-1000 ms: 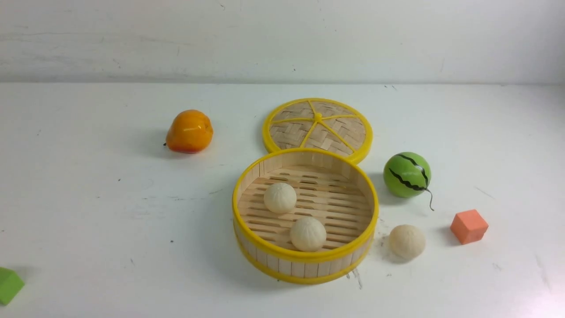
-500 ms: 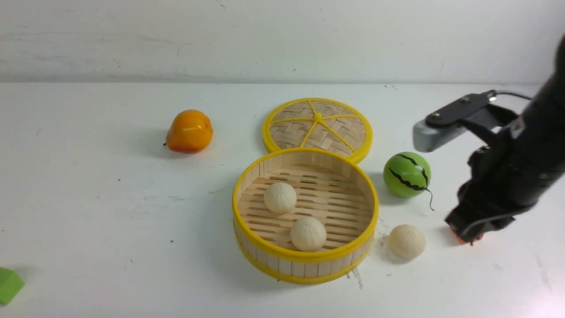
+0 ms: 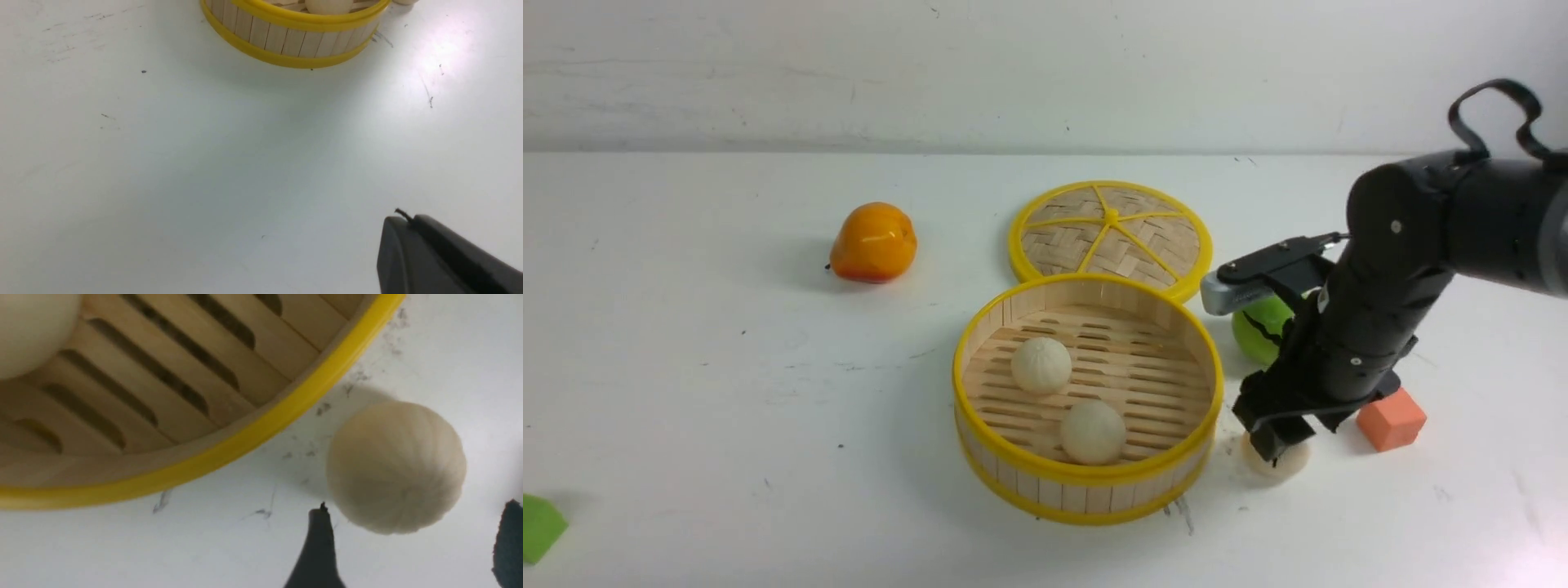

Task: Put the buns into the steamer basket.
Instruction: Use the right arm to grab a steamed stuffed bun, then use the right arm to put the steamed stuffed bun into the steamer

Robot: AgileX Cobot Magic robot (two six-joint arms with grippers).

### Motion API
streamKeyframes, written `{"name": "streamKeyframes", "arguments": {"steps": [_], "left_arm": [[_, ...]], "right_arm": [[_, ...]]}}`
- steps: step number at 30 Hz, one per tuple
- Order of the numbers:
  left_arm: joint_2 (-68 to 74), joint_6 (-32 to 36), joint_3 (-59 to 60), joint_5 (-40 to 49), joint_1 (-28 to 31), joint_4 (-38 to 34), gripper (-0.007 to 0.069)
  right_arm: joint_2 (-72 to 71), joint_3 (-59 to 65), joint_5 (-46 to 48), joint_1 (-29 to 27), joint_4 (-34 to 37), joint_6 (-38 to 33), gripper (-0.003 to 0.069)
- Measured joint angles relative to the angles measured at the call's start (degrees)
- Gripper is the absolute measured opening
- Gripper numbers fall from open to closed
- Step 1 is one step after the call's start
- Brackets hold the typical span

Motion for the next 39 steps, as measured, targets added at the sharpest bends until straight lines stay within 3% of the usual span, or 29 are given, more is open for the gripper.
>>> {"name": "streamKeyframes", "arguments": {"steps": [8,11,12,13,14,16,18,25,29,35,39], "left_arm": [[0.0,0.0,0.0,-0.1,0.0,1.4,-0.0011],[0.0,0.0,0.0,-0.1,0.0,1.5,-0.0011],[0.0,0.0,0.0,-0.1,0.0,1.5,-0.0011],[0.0,0.0,0.0,-0.1,0.0,1.5,-0.0011],[0.0,0.0,0.0,-0.1,0.0,1.5,-0.0011],[0.0,0.0,0.0,-0.1,0.0,1.5,-0.0008],[0.0,0.0,0.0,-0.1,0.0,1.5,-0.0006],[0.0,0.0,0.0,-0.1,0.0,1.5,-0.0004],[0.0,0.0,0.0,-0.1,0.0,1.5,0.0],[0.0,0.0,0.0,-0.1,0.0,1.5,0.0004],[0.0,0.0,0.0,-0.1,0.0,1.5,0.0004]], "right_arm": [[2.6,-0.1,-4.5,0.0,-1.9,3.7,0.0406],[2.8,-0.1,-4.5,0.1,-1.6,3.7,0.0312],[2.8,-0.1,-4.2,0.1,-1.6,3.7,0.0251],[2.8,-0.1,-4.2,0.1,-1.6,3.7,0.0251],[2.8,-0.1,-4.0,0.1,-1.6,3.7,0.0167],[2.8,-0.7,-3.0,0.2,-1.6,3.7,0.0067],[2.8,-2.3,-0.9,0.2,-2.2,3.7,0.002],[0.2,-16.5,10.1,1.4,-1.6,3.7,0.002],[0.7,-27.6,14.3,4.8,0.3,3.7,0.002],[8.8,-33.6,12.9,10.2,1.3,4.6,0.002],[15.5,-35.6,11.5,10.7,1.3,7.8,0.0034]]}}
